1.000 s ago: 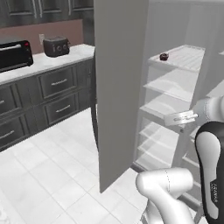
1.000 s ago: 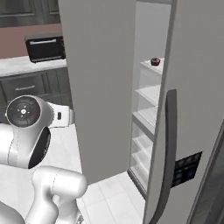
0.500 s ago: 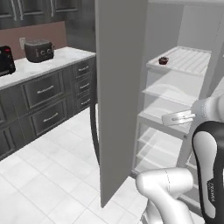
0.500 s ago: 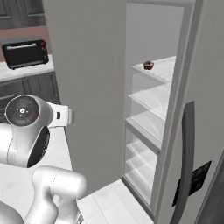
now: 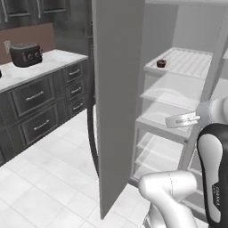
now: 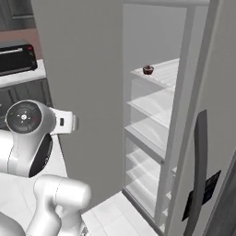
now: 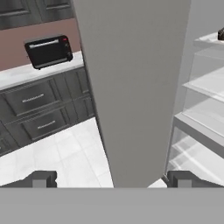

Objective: Take the donut and cupcake from the fridge and place them on the empty tray on the dining counter.

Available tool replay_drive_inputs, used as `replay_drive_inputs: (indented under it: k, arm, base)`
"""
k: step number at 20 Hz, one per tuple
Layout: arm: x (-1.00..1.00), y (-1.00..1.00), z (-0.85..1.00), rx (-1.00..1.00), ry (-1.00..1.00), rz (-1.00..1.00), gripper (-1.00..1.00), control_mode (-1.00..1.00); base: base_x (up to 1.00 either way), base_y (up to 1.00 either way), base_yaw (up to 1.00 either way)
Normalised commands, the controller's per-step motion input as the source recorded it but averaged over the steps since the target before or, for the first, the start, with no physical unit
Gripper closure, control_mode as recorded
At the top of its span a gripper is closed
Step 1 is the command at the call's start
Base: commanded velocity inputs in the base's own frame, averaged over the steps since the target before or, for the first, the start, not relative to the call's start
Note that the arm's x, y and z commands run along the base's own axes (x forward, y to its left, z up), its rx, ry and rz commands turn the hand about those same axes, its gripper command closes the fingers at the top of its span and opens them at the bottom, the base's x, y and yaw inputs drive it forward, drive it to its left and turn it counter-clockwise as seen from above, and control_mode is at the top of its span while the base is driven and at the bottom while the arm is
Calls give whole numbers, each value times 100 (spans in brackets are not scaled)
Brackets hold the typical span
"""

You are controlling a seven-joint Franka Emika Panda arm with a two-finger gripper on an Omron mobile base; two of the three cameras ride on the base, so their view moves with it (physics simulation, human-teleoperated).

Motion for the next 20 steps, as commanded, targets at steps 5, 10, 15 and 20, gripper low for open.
replay_drive_inputs:
  k: [5, 10, 15, 20]
  arm:
    - [0, 0, 0, 0, 0, 0, -100, 100]
    - [0, 0, 0, 0, 0, 0, -100, 100]
    - [0, 0, 0, 0, 0, 0, -100, 100]
    - [0, 0, 0, 0, 0, 0, -100, 100]
  base:
    - [43, 0, -13]
    - [34, -10, -14]
    - [34, -17, -21]
    - [49, -7, -22]
